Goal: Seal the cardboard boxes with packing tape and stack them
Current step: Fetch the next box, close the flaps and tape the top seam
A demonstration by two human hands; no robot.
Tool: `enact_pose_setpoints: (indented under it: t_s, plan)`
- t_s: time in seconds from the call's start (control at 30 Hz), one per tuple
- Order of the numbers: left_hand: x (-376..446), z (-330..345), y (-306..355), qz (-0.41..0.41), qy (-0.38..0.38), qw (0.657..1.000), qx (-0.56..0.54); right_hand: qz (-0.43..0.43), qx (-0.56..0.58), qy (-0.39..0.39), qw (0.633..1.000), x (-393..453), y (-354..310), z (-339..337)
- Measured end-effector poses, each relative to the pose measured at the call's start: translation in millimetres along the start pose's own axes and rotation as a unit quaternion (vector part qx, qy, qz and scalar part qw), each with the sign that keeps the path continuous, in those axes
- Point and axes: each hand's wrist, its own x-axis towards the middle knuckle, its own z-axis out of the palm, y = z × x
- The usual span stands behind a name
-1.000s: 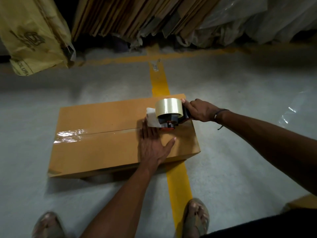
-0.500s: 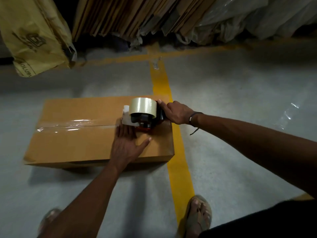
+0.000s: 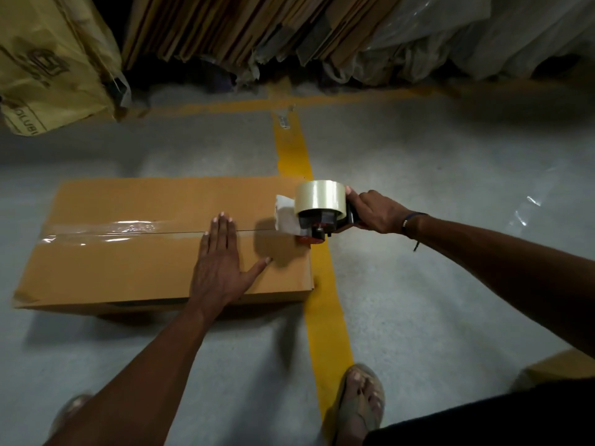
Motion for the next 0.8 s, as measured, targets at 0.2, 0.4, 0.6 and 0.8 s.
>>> enact_pose_setpoints:
  t_s: [0.2, 0.4, 0.6, 0.8]
  plan:
    - [-1.6, -2.8, 4.4, -0.007, 0.0, 1.0, -0.008, -0.02, -0.002, -0.014, 1.0, 7.6, 0.1, -4.3]
    - [7.7, -6.0, 86.0, 0.059, 0.006, 0.994, -0.093, -0.005, 0.027, -0.031, 0.999, 9.8, 4.3, 0.2]
    - [7.5, 18.9, 127.5, 0.033, 0.035, 0.994, -0.094, -0.013, 0.024, -0.021, 0.999, 12.3, 6.6, -1.9]
    - [10.3, 17.6, 126.0, 0.045, 0.015, 0.996, -0.071, -0.017, -0.008, -0.021, 1.0, 3.9, 23.3, -11.3]
